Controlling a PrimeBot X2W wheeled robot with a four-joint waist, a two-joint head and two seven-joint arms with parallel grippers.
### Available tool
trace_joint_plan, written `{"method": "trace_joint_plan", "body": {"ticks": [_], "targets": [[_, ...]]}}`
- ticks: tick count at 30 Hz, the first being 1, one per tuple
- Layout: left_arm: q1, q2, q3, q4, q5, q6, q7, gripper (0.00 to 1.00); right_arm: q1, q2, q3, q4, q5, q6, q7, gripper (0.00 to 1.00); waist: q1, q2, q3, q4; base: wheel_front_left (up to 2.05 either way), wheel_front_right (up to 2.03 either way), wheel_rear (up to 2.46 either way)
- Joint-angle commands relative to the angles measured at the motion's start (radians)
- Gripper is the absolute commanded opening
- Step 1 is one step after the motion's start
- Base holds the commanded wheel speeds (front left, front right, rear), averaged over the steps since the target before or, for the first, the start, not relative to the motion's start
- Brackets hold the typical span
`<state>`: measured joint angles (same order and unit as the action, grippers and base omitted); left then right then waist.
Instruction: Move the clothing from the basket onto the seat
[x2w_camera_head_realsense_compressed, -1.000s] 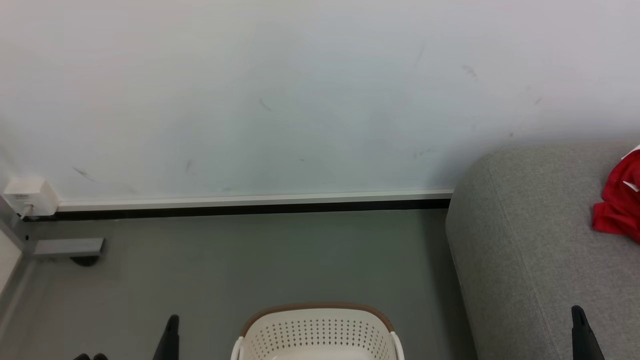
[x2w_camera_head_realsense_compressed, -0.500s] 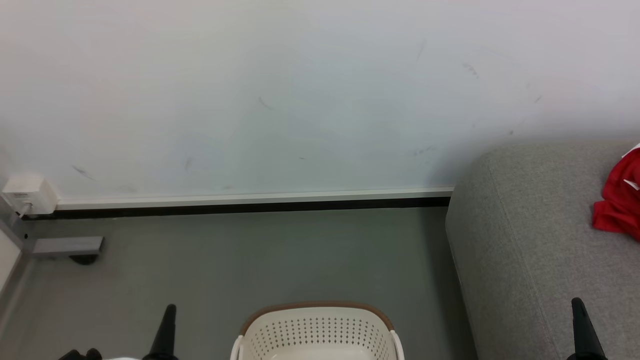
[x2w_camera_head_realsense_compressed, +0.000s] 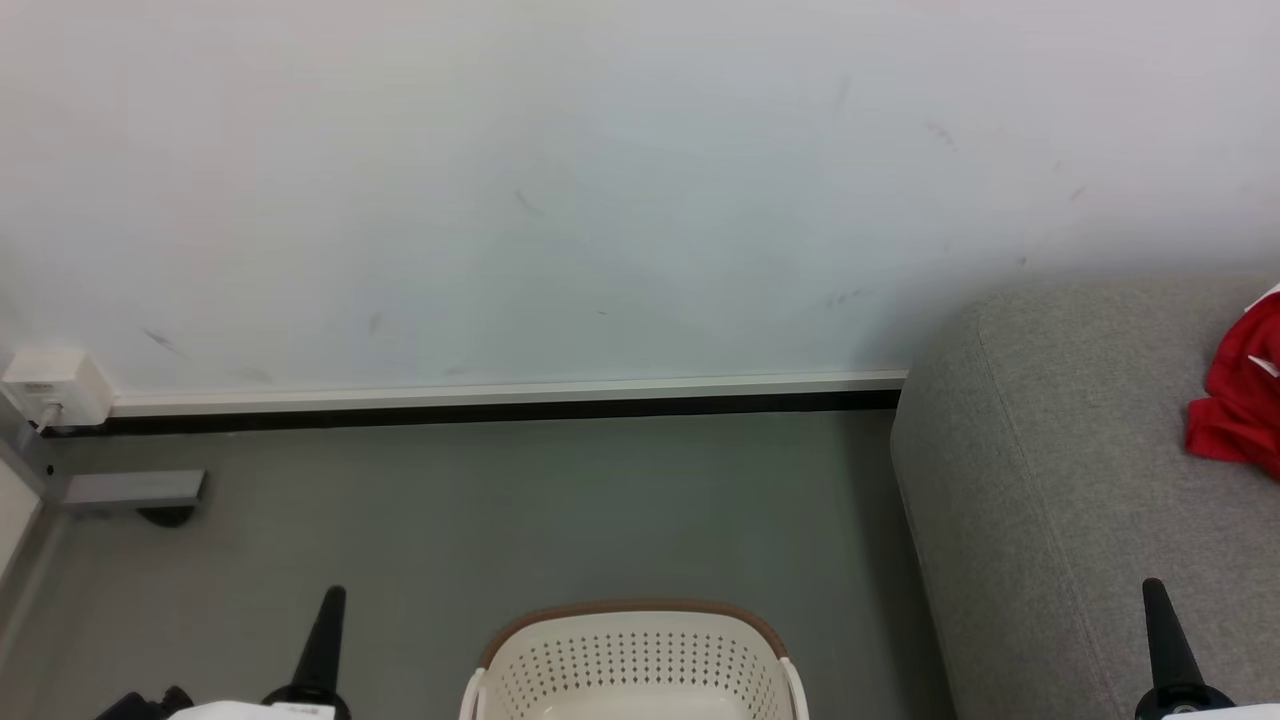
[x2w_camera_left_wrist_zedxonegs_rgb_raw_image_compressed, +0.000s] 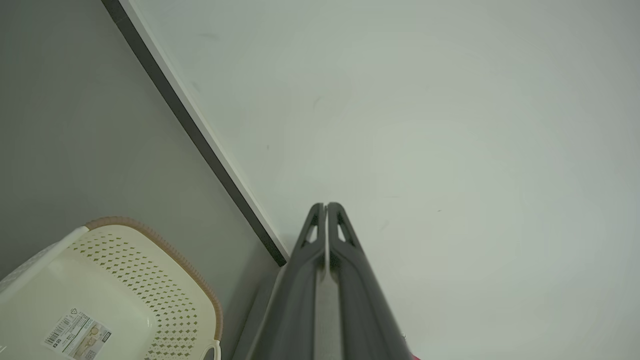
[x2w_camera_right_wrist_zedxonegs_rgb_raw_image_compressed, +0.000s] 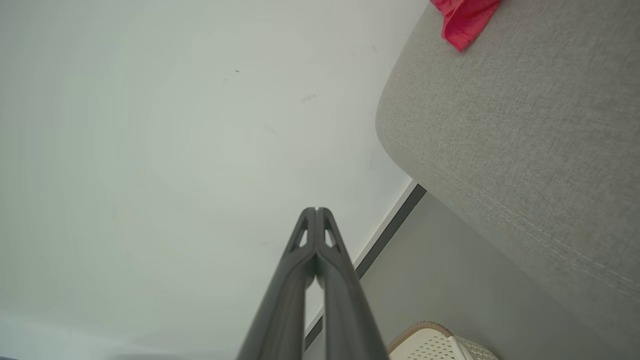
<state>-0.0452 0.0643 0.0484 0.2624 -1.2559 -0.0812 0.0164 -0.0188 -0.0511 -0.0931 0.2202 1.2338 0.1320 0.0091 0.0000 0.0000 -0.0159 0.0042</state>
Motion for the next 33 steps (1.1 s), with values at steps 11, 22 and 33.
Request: {"method": "trace_joint_plan", "body": {"ticks": [11,22,33], "targets": [[-0.031,-0.003,0.022,-0.011,-0.103,-0.018,0.028,0.0,-0.039,-0.006,-0.006,0.003,0.111,-0.002,0.028,0.0,0.0,0.0,0.004,-0.001,0.0,0.0,0.0],[-0.043,-0.006,0.037,-0.013,-0.19,-0.029,0.053,0.0,-0.058,-0.006,-0.01,0.011,0.2,-0.002,0.053,0.0,0.0,0.0,0.009,-0.002,0.0,0.0,0.0],[-0.056,-0.009,0.052,-0.016,-0.261,-0.04,0.073,0.0,-0.074,-0.006,-0.014,0.018,0.28,-0.002,0.076,0.0,0.0,0.0,0.013,-0.003,0.0,0.0,0.0]]}}
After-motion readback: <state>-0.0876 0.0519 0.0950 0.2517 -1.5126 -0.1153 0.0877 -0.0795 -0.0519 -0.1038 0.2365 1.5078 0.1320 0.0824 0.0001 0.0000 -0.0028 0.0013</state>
